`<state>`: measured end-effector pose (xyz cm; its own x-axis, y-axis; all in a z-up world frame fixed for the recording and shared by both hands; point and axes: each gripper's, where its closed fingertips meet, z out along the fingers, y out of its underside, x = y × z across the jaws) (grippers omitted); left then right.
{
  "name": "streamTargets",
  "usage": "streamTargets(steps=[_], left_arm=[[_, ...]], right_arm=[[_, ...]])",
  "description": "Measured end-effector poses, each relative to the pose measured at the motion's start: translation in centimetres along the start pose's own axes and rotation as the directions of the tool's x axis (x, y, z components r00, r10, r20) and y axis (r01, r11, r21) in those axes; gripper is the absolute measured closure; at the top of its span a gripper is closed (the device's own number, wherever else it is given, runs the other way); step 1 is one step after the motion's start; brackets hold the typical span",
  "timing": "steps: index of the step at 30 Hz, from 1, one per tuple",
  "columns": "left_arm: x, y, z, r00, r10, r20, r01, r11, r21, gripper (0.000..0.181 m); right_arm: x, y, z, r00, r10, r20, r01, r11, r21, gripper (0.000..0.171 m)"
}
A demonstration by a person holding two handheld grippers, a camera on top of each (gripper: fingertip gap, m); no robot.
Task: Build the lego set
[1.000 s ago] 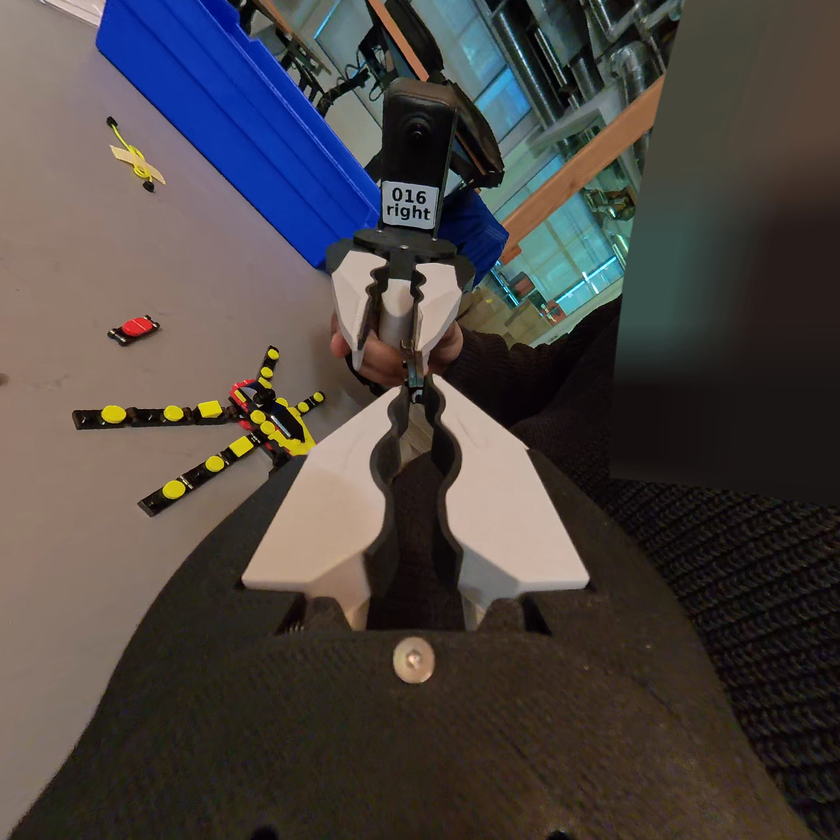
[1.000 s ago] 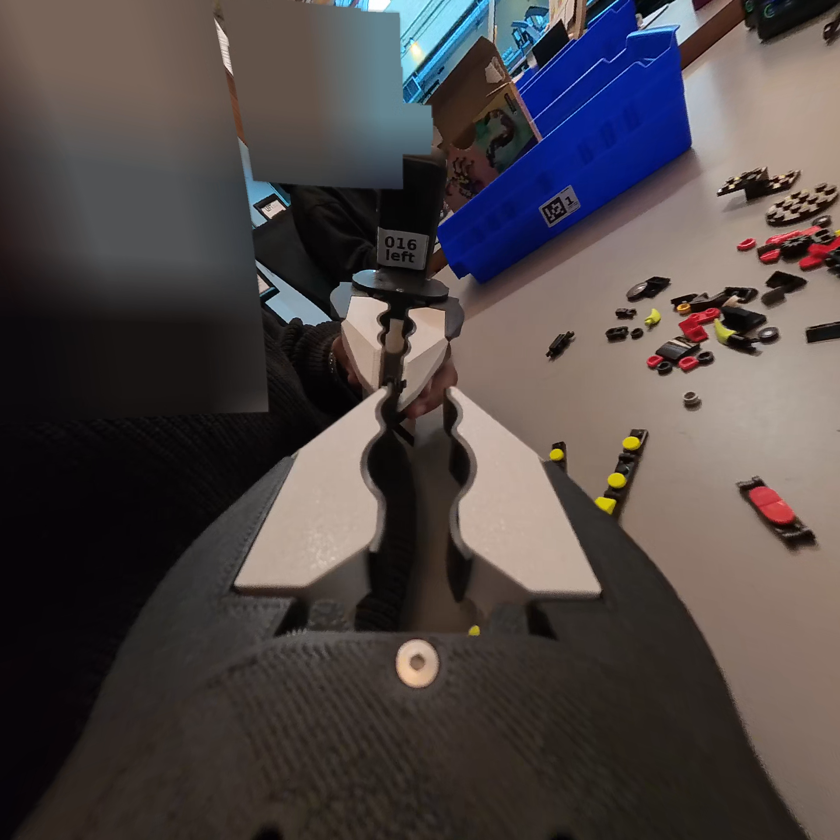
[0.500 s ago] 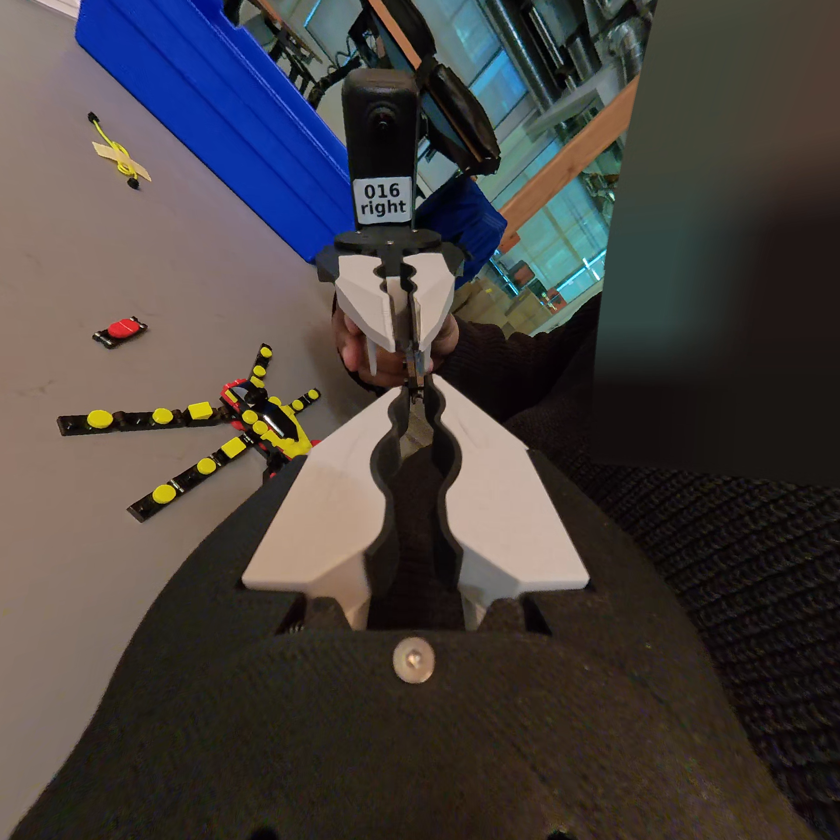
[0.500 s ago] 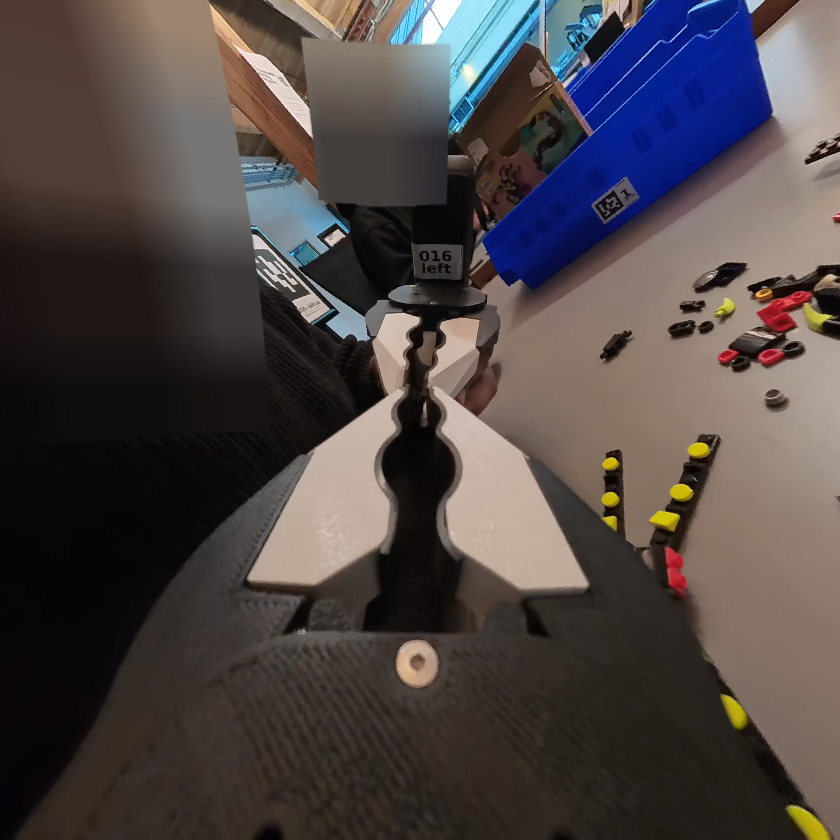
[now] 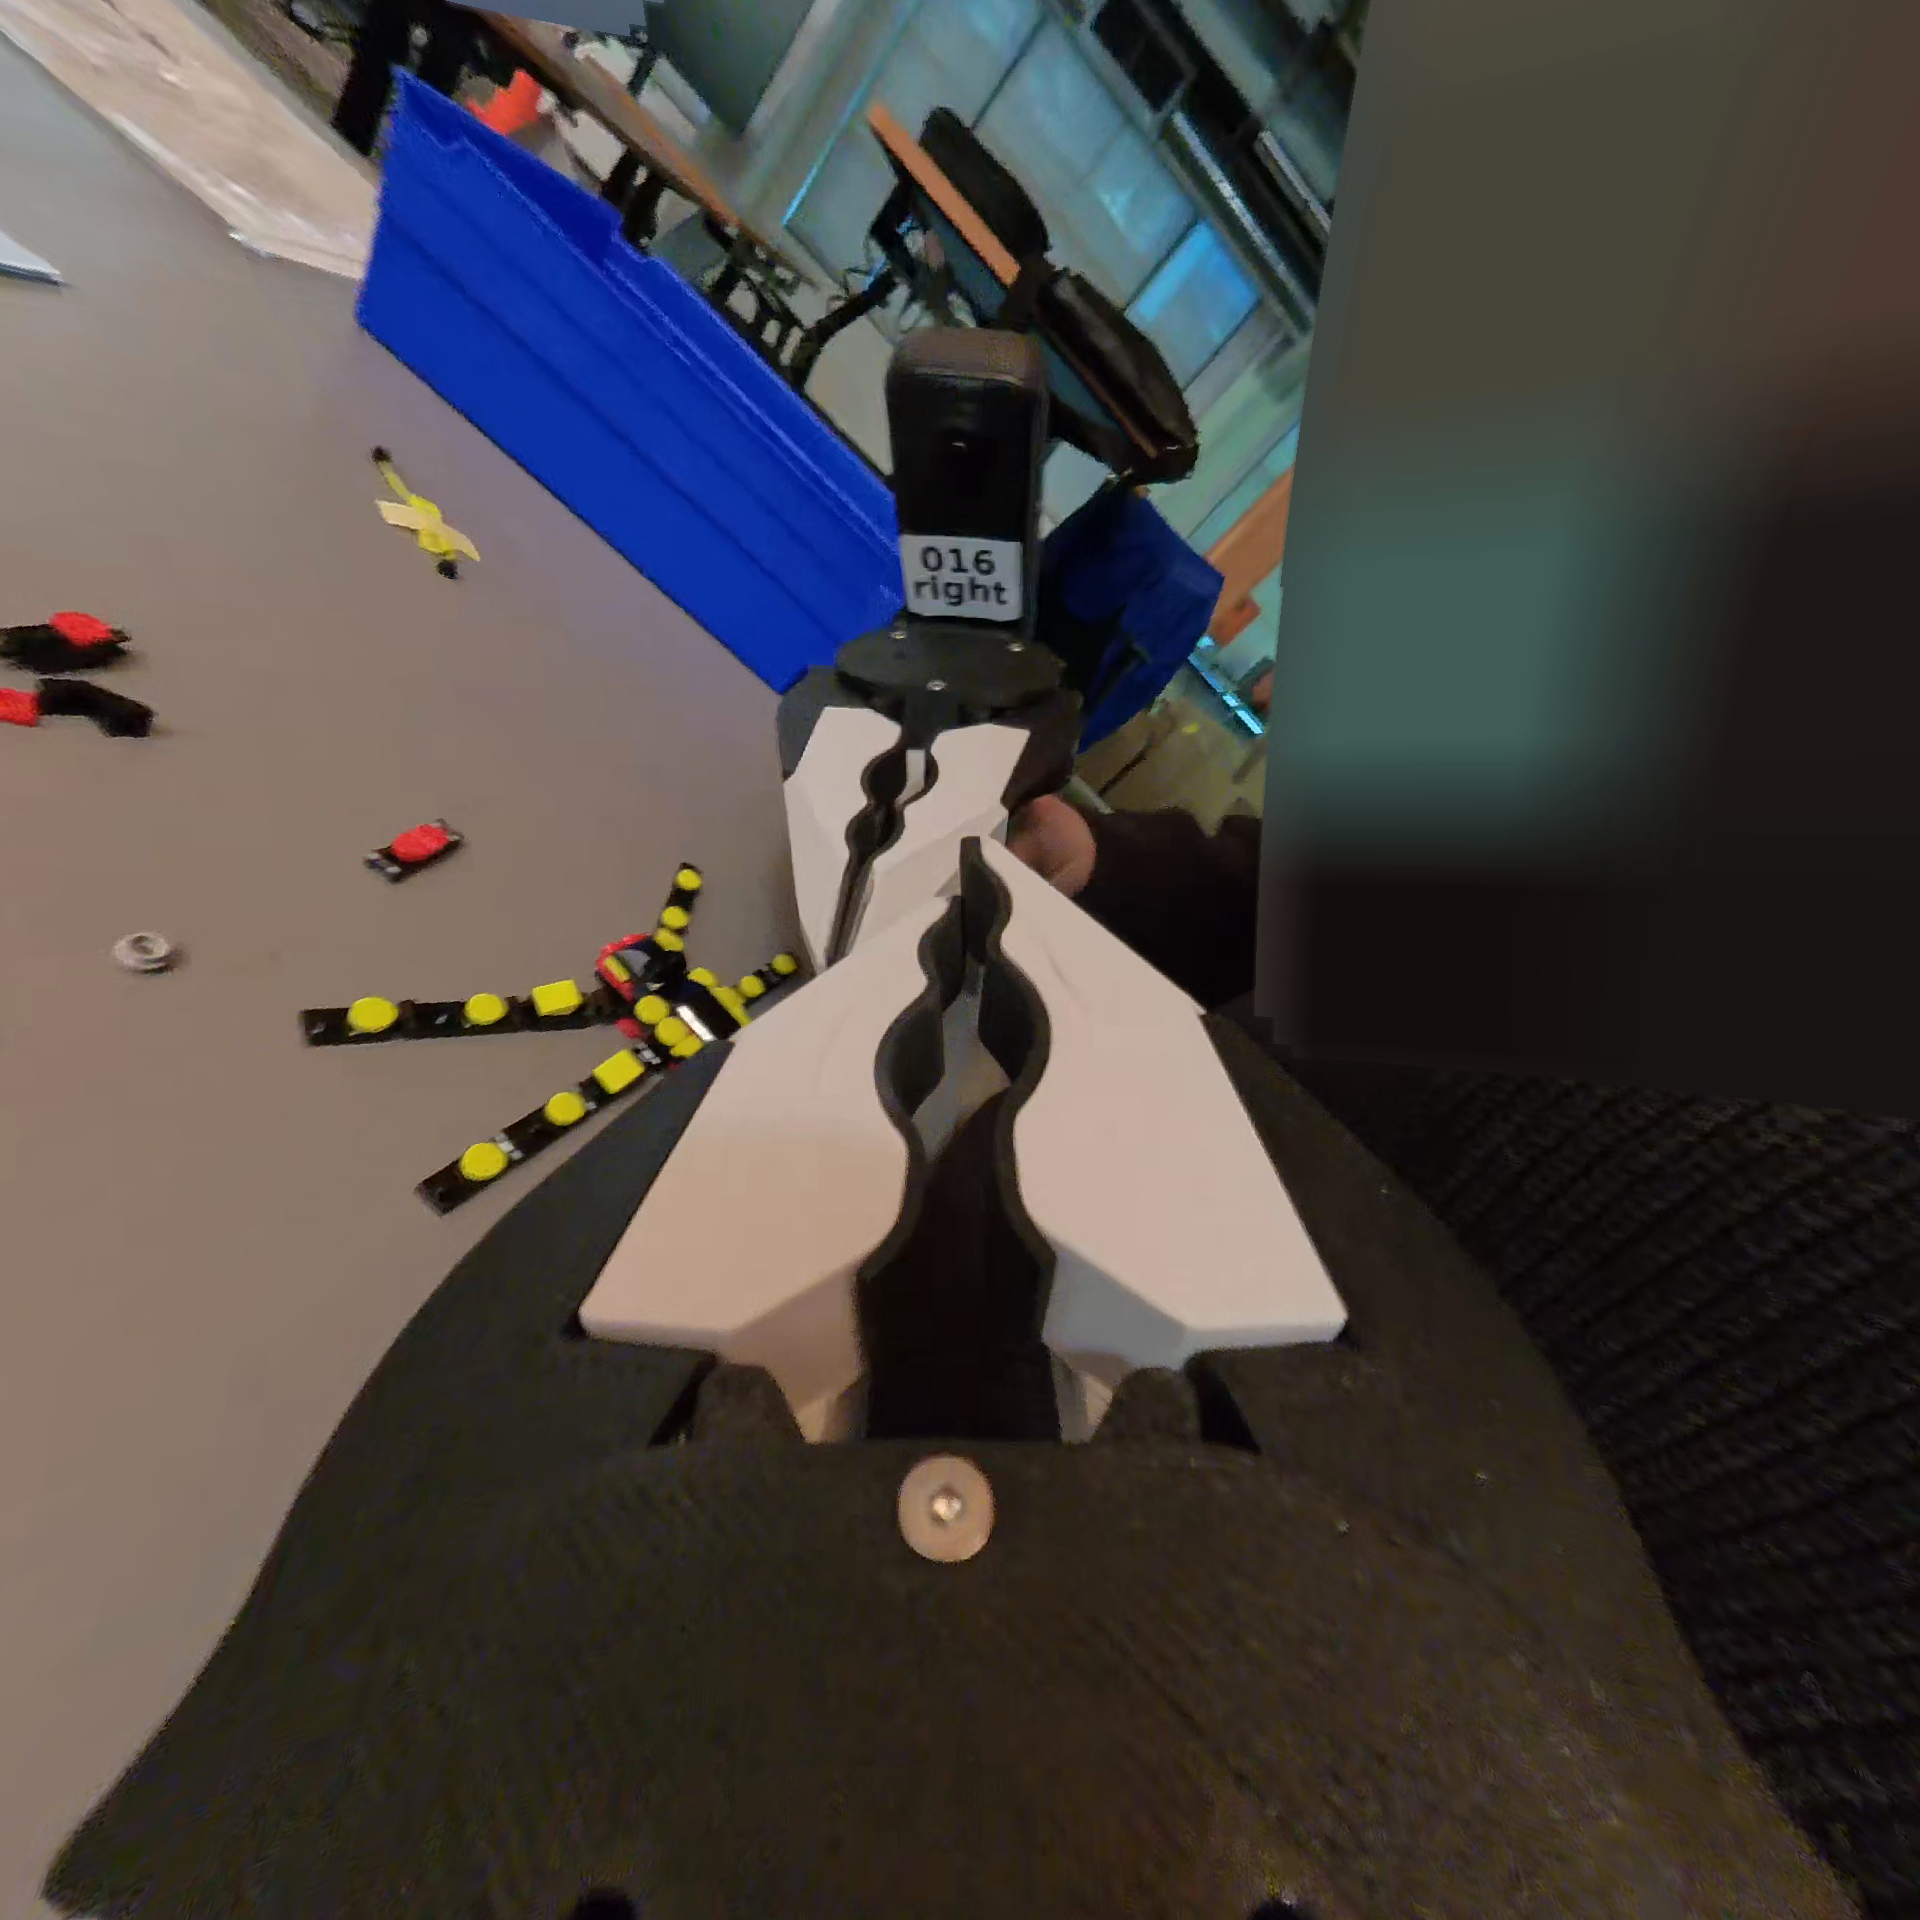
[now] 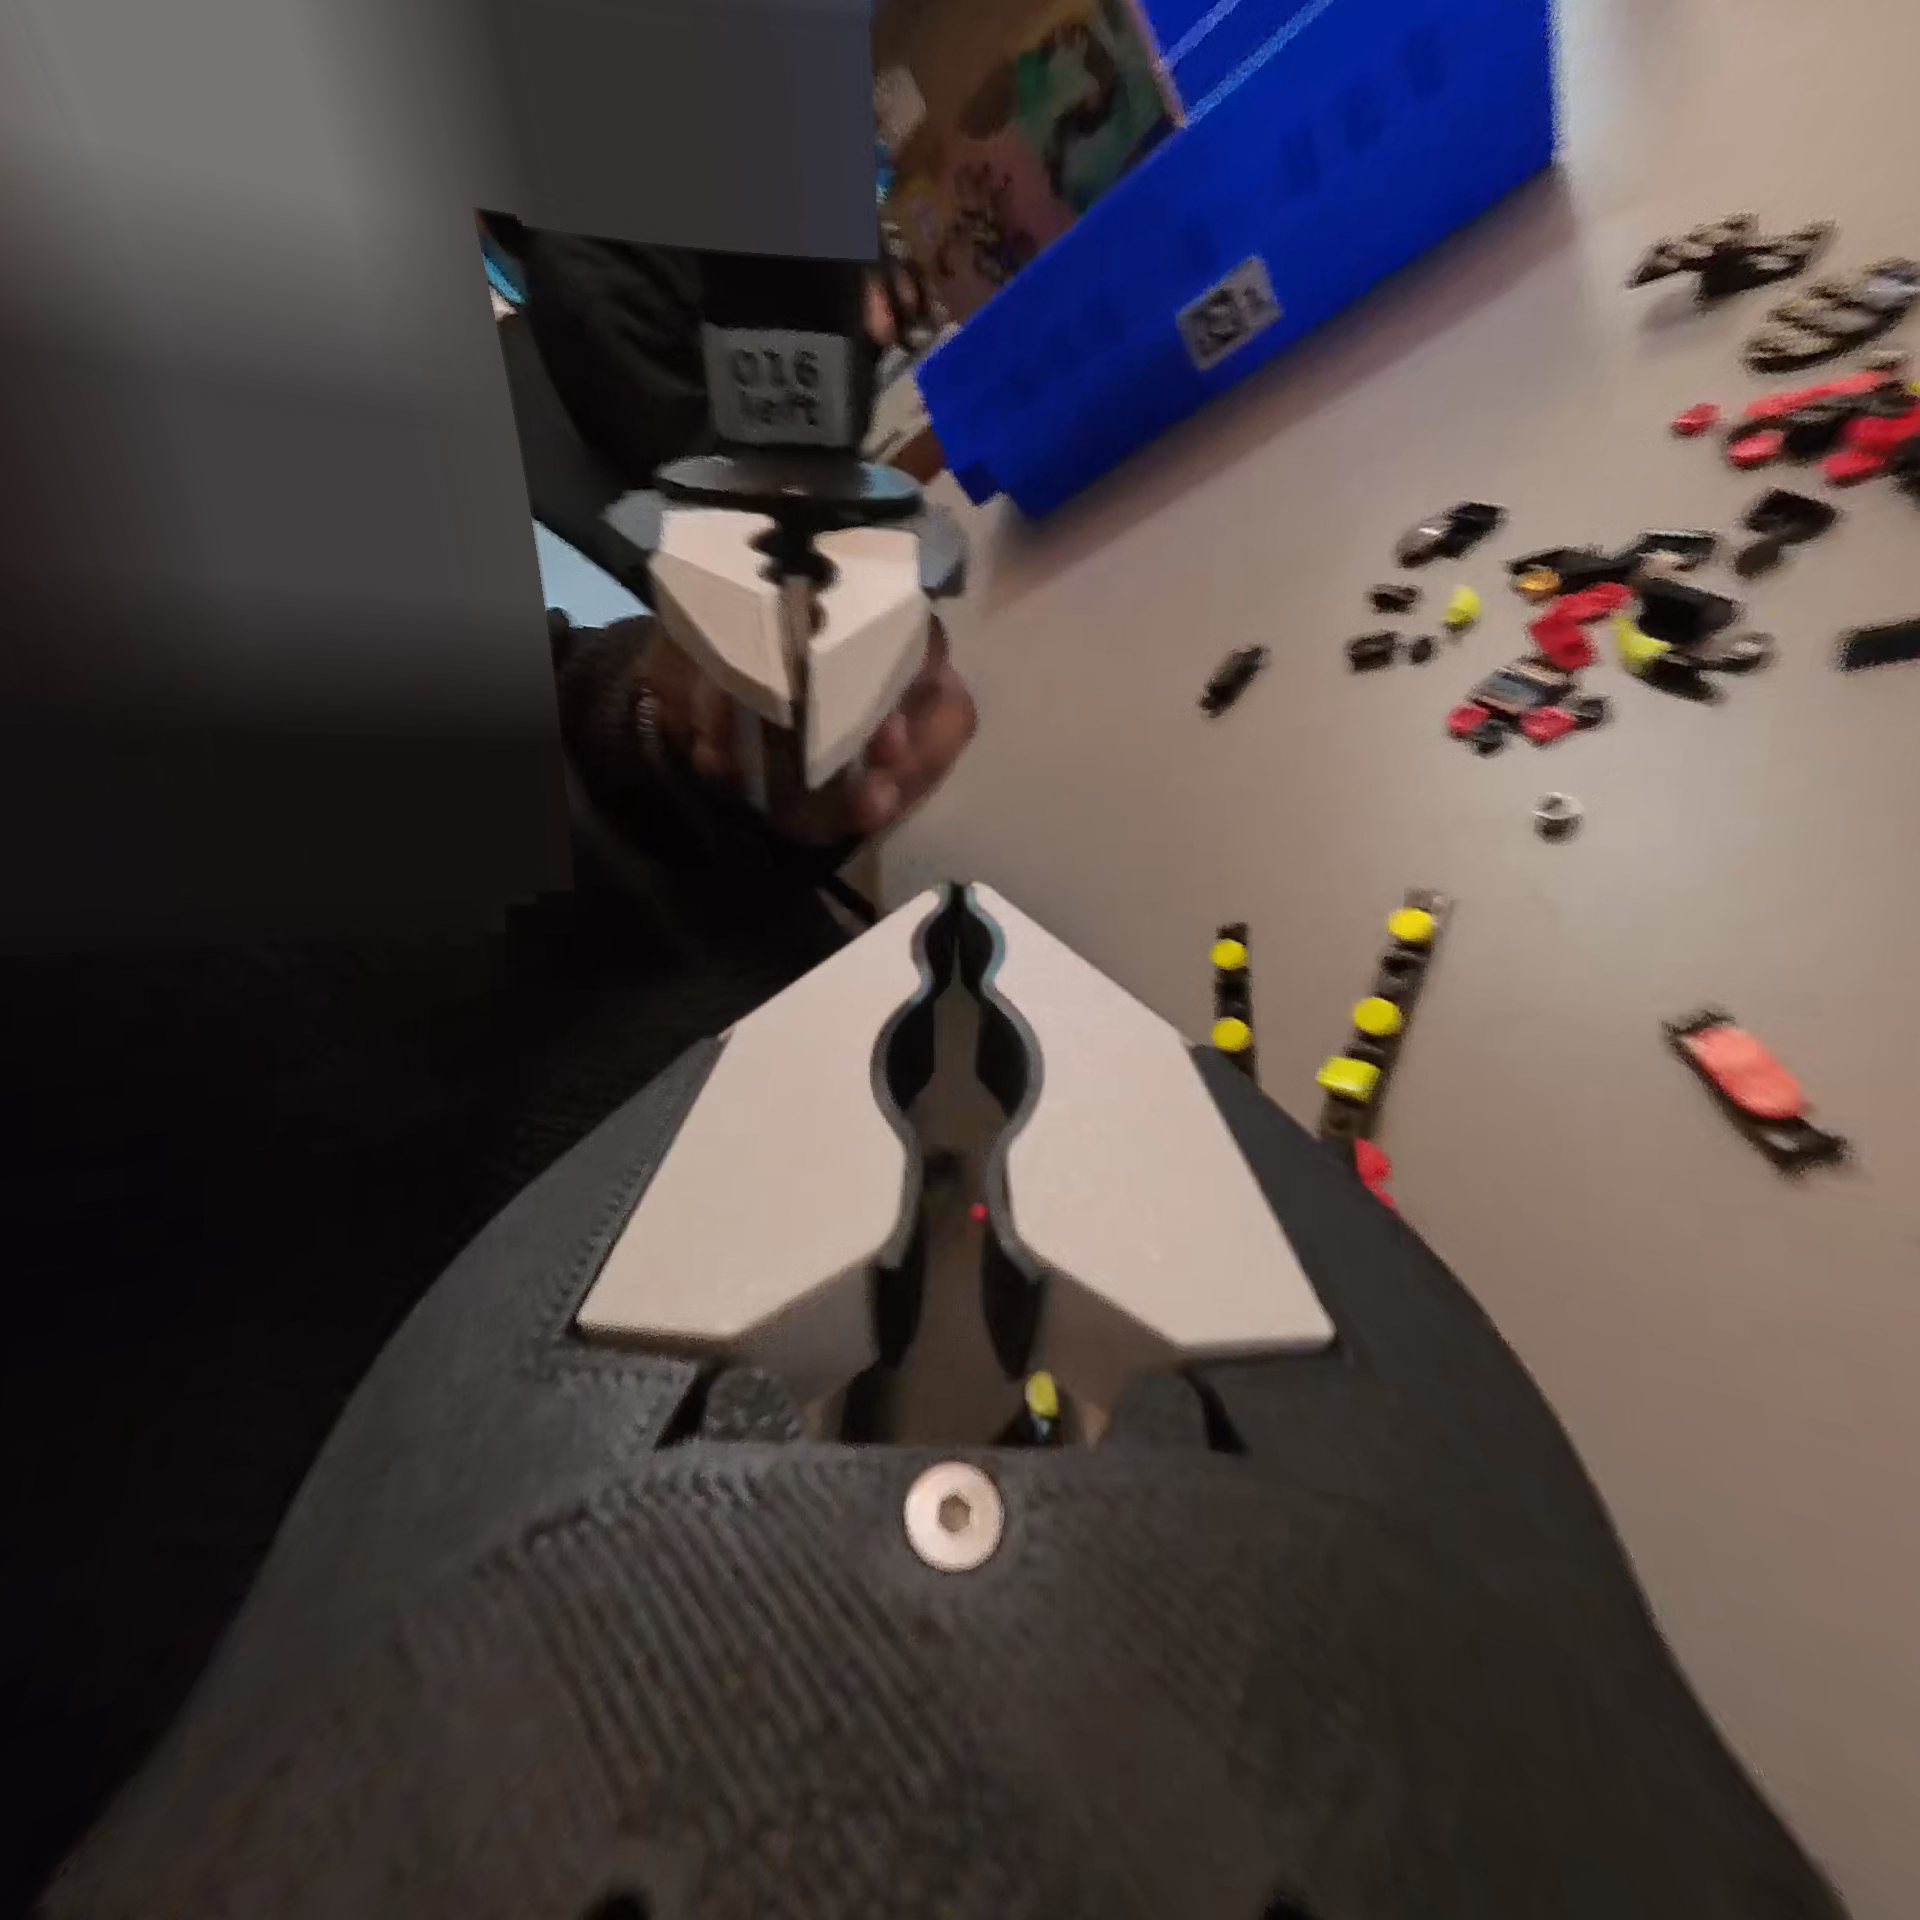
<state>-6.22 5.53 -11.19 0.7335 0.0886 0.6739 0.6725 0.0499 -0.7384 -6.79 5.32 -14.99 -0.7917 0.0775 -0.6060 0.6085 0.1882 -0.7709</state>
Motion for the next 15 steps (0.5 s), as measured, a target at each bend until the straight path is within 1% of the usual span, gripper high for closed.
streamTargets(steps=[2, 4, 6, 7, 8, 9, 11, 13, 15], left_arm=[[-1.0, 0.1, -0.2, 0.998, 0.024, 0.056, -0.024, 1.0, -0.012, 0.181], [-1.4, 0.4, -0.2, 0.997, 0.025, 0.079, -0.023, 0.999, -0.035, 0.181], [-2.0, 0.7, -0.2, 0.993, 0.041, 0.108, -0.036, 0.998, -0.054, 0.181], [-2.2, 0.8, -0.2, 0.991, 0.047, 0.124, -0.039, 0.997, -0.06, 0.181], [-2.5, 0.8, -0.2, 0.989, 0.046, 0.137, -0.038, 0.997, -0.062, 0.181], [-2.7, 0.8, -0.3, 0.988, 0.042, 0.149, -0.034, 0.998, -0.057, 0.181], [-3.5, 0.4, -0.6, 0.982, 0.02, 0.185, -0.015, 0.999, -0.031, 0.181], [-4.3, -0.1, -1.1, 0.977, -0.014, 0.211, 0.013, 1.0, 0.006, 0.181], [-4.7, -0.5, -1.4, 0.975, -0.056, 0.215, 0.048, 0.998, 0.041, 0.181]], right_arm=[[0.8, -0.4, -0.5, 0.999, 0.026, -0.025, -0.026, 0.999, 0.021, 0.171], [0.5, -1.1, -0.8, 0.999, 0.052, 0.007, -0.052, 0.996, 0.066, 0.171], [0.2, -0.9, -0.8, 0.998, 0.052, 0.029, -0.054, 0.997, 0.05, 0.171], [-0.1, -0.6, -0.6, 0.999, 0.028, 0.034, -0.029, 0.999, 0.026, 0.171], [-0.5, 0.0, -0.3, 0.999, -0.009, 0.036, 0.01, 1.0, -0.011, 0.171], [-0.7, 0.7, 0.2, 0.998, -0.059, 0.025, 0.06, 0.996, -0.062, 0.168], [-0.7, 2.8, 1.1, 0.98, -0.196, -0.019, 0.189, 0.962, -0.197, 0.162], [-0.4, 5.0, 2.0, 0.938, -0.344, -0.05, 0.308, 0.888, -0.342, 0.159], [-0.5, 6.5, 2.6, 0.895, -0.443, -0.045, 0.381, 0.816, -0.435, 0.159]])
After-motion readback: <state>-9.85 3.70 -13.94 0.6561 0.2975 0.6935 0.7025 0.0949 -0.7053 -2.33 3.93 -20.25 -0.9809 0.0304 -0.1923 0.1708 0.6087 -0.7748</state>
